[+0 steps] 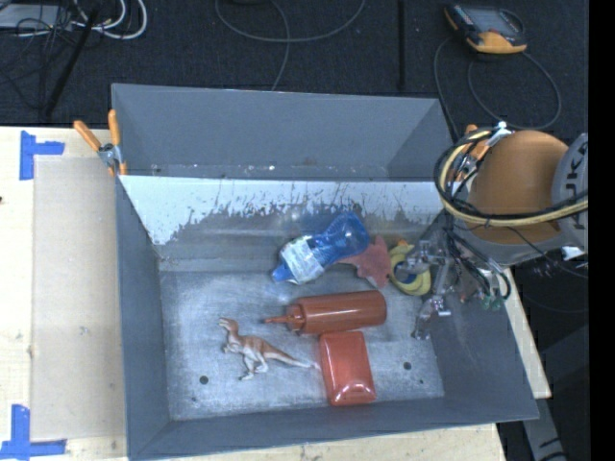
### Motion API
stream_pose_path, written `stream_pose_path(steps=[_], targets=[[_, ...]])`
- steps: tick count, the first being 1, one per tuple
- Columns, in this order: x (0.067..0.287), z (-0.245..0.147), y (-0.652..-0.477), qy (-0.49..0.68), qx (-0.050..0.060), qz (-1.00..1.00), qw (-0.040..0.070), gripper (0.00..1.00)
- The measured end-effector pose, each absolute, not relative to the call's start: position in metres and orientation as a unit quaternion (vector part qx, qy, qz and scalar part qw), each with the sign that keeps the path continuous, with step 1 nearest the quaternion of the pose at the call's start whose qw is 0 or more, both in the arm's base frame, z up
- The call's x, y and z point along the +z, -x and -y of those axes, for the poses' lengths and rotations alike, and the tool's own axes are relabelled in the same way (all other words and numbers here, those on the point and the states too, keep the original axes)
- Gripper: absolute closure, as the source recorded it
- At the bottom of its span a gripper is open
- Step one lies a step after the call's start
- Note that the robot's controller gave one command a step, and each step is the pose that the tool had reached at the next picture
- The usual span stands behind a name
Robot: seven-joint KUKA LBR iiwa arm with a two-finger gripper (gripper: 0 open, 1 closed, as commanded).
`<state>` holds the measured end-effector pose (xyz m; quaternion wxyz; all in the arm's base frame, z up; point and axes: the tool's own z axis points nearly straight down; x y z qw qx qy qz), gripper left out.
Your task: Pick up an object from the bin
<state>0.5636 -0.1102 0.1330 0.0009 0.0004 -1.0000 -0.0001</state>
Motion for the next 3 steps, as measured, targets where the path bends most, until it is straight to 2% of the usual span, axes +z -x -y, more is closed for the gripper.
stream_pose_path(steps=[1,2,3], targets=[[0.071,0.049,-0.589,-0.001,0.0,1.0,0.0,0.0],[0.122,0.049,-0.584,0.024,-0.001,1.0,0.001,0.0],[0.081,0.048,-0.589,0.004,0.0,1.0,-0.001,0.0]])
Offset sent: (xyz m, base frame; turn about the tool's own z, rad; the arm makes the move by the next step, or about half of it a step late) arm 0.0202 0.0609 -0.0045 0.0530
